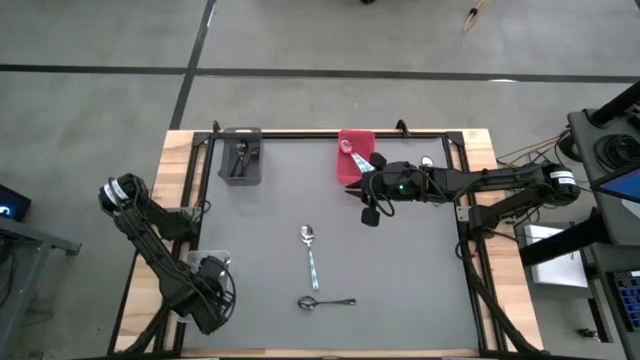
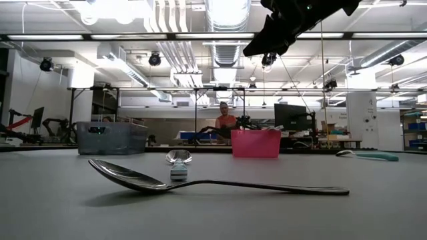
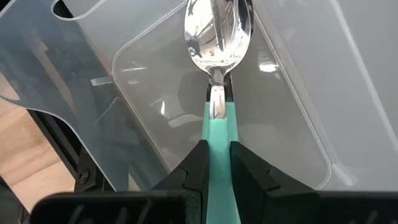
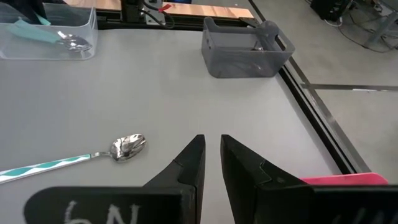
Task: Sort silverware by color (type)
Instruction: Put the green spoon into the transparent bin
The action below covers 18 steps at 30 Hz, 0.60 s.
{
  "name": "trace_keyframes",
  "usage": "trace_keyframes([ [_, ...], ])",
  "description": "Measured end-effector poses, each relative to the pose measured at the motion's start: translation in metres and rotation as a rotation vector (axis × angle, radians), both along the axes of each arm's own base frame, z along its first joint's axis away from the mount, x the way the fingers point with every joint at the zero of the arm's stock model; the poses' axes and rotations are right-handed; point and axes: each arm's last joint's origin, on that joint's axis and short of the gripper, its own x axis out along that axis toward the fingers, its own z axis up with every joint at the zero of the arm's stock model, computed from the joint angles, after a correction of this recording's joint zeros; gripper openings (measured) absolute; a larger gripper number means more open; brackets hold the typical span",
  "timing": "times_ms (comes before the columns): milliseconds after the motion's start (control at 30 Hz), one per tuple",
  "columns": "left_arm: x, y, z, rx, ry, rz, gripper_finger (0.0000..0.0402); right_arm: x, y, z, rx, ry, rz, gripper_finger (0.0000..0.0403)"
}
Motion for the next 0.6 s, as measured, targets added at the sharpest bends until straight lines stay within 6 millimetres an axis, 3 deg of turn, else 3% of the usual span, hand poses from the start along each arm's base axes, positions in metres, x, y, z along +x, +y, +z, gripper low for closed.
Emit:
trace_keyframes([
  [400, 0.0007, 0.0004, 0.0000, 0.018, -0.026, 0.021, 0.0033, 0.0000, 0.0000, -0.0001, 0.001, 0.000, 0.000, 0.0043],
  [600, 0.0008, 0.0003, 0.0000, 0.016, -0.027, 0.022, 0.0056, 0.0000, 0.0000, 0.0000, 0.001, 0.000, 0.000, 0.0043],
])
